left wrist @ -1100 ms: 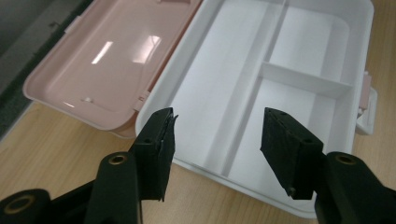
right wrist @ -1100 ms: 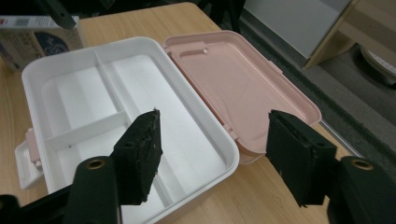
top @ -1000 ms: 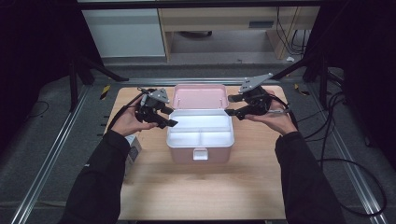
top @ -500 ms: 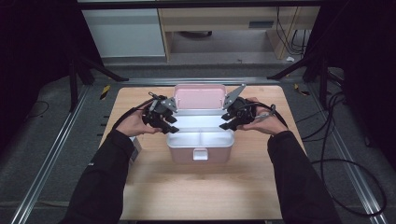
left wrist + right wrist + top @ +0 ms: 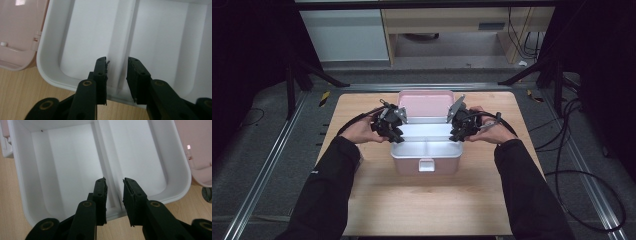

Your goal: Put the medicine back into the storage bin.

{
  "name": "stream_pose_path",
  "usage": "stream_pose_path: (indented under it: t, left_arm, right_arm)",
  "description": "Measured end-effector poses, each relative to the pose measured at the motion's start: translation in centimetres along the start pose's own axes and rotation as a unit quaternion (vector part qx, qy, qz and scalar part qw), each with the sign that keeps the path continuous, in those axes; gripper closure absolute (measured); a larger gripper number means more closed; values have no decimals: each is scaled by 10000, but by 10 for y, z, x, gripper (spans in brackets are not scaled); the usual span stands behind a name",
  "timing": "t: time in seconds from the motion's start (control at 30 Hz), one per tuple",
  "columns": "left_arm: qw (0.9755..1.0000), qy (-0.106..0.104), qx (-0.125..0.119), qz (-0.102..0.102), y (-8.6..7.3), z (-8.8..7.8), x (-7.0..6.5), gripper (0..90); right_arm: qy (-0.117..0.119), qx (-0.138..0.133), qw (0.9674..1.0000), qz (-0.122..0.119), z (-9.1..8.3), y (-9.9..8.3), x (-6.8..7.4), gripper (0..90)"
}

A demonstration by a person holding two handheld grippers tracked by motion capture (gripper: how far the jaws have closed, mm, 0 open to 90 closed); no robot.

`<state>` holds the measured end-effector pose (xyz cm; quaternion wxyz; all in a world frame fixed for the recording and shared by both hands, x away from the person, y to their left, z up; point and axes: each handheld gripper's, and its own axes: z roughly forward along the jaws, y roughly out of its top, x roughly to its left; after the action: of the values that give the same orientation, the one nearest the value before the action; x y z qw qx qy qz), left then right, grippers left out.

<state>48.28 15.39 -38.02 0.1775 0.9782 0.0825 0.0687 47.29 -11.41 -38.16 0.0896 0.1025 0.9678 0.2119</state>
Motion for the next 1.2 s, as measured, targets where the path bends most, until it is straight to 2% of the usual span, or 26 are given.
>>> stream_pose_path:
  t: [0.1,0.17,0.23,0.3,0.43,0.53,0.6,0.63,0.77,0.87,1.03,1.2]
  left_arm:
    - [9998,-157,-62,-43,-1,0,5,734]
    - [9998,-168,79,31,1,0,5,740]
    - [9993,-108,297,191,6,0,4,744]
    - [9990,-125,342,246,7,2,4,747]
    - [9991,-273,273,195,5,4,8,751]
    - [9989,-320,290,198,5,4,8,754]
    - [9983,-433,333,200,6,4,8,813]
    - [9983,-413,340,212,6,4,8,849]
    - [9974,-512,462,190,9,4,11,856]
    - [9959,-490,713,264,15,5,10,860]
    - [9957,-454,749,309,17,2,10,868]
    - [9951,-236,839,458,23,-10,5,868]
  right_arm:
    - [36,138,9999,-68,3,3,0,760]
    - [2,253,9996,-129,6,5,0,769]
    - [48,336,9993,-159,9,6,0,777]
    - [65,344,9993,-150,11,7,-1,793]
    - [120,350,9992,-119,11,7,-3,815]
    - [155,480,9987,-97,11,9,-3,818]
    - [169,499,9986,-85,11,10,-4,824]
    - [184,495,9986,-64,11,10,-5,826]
    - [286,554,9981,19,12,11,-6,832]
    - [340,696,9970,45,12,15,-8,836]
    - [322,708,9970,3,8,16,-7,849]
    - [192,701,9973,-143,-2,21,-1,861]
